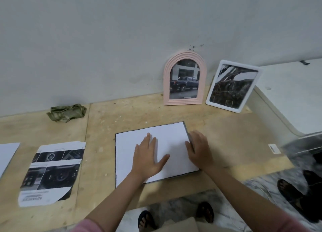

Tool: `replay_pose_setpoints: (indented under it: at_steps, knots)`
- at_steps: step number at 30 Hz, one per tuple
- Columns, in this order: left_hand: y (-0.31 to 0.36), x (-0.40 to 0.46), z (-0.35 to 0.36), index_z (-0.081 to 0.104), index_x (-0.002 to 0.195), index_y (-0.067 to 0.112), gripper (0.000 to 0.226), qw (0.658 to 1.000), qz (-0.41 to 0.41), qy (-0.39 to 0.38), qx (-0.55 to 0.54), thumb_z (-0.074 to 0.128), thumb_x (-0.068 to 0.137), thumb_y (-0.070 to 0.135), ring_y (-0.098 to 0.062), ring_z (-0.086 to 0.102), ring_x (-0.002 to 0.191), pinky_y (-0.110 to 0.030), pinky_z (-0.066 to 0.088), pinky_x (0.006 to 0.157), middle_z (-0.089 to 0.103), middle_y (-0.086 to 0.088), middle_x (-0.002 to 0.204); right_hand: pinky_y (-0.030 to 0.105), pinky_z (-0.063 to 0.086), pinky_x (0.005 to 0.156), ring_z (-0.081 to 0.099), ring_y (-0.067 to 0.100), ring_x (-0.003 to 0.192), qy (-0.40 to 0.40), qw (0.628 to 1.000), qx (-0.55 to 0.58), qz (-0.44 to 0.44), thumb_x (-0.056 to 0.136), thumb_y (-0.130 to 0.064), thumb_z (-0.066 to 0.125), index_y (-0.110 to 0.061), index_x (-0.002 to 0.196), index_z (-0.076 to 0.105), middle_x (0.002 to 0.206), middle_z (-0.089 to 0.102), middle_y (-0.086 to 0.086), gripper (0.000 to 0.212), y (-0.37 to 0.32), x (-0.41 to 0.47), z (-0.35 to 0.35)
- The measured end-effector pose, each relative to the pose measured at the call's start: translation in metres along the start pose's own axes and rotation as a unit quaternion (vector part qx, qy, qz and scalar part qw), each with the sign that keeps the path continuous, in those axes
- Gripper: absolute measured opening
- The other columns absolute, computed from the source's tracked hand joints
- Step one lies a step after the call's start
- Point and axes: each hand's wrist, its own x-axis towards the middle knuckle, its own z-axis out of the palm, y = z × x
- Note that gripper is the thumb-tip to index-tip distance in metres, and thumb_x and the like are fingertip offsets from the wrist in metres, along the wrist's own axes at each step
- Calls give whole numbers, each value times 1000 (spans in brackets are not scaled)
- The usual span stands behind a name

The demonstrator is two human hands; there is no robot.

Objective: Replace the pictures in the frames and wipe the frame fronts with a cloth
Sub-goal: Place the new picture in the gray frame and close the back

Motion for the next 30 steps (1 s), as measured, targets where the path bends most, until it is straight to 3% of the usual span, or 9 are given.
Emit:
replay_pose_setpoints:
  at_steps: [5, 8, 10, 12, 15, 18, 21, 25, 30]
  knots:
    - [77, 33, 16, 38, 143, 14, 73, 997, -20, 9, -73, 40, 88, 62, -21, 30, 140, -32, 30, 110, 34, -4, 152, 48, 51, 84, 55, 37, 102, 33, 995, -19, 97, 83, -34, 38, -1, 114, 59, 114, 58, 22, 50, 70, 10, -38]
    - [138, 52, 34, 49, 128, 9, 58, 988, -62, 1, -142, 43, 86, 49, -24, 48, 120, -26, 40, 89, 51, -8, 128, 46, 50, 84, 54, 39, 98, 32, 987, -46, 152, 76, -23, 54, 0, 113, 59, 111, 57, 24, 45, 122, 14, -73]
    - [170, 63, 46, 53, 115, 7, 42, 979, -95, -9, -179, 50, 88, 39, -26, 53, 107, -23, 38, 78, 53, -7, 114, 45, 48, 85, 53, 39, 98, 33, 980, -69, 186, 74, -15, 64, -1, 117, 57, 113, 57, 23, 45, 149, 15, -96]
    - [199, 76, 59, 53, 101, 8, 30, 974, -131, -38, -182, 53, 87, 35, -29, 54, 97, -22, 37, 69, 51, -7, 107, 45, 48, 84, 54, 40, 97, 29, 973, -82, 215, 75, -15, 60, 0, 118, 56, 112, 56, 24, 46, 175, 17, -118]
    - [226, 89, 72, 48, 117, 2, 51, 960, -226, -82, -146, 58, 83, 39, -34, 50, 111, -30, 42, 87, 43, -15, 122, 43, 44, 83, 51, 37, 95, -5, 962, -96, 257, 79, -20, 50, 0, 114, 51, 109, 52, 23, 41, 211, 19, -137]
    - [241, 95, 84, 39, 129, -2, 70, 950, -285, -77, -96, 59, 80, 44, -36, 38, 127, -38, 36, 105, 35, -22, 136, 42, 38, 87, 45, 35, 99, -39, 960, -117, 251, 85, -27, 50, -3, 105, 47, 112, 47, 21, 31, 232, 21, -145]
    - [250, 96, 89, 34, 133, -2, 74, 944, -316, -78, -51, 58, 82, 47, -36, 40, 125, -38, 37, 102, 36, -21, 135, 42, 34, 90, 41, 36, 105, -67, 960, -91, 254, 89, -29, 50, -2, 104, 45, 117, 42, 21, 31, 238, 25, -149]
    - [259, 92, 95, 35, 133, -2, 75, 942, -327, -74, -18, 56, 83, 50, -38, 44, 121, -40, 40, 99, 40, -21, 131, 37, 35, 80, 42, 35, 102, -68, 961, -39, 264, 90, -27, 50, 1, 111, 43, 117, 40, 22, 36, 239, 27, -149]
    - [258, 99, 97, 47, 122, 3, 71, 909, -394, -52, -128, 61, 75, 55, -41, 45, 117, -42, 41, 97, 45, -23, 128, 39, 35, 91, 41, 37, 108, -60, 954, -33, 293, 91, -23, 50, 3, 119, 43, 120, 40, 24, 39, 232, 28, -149]
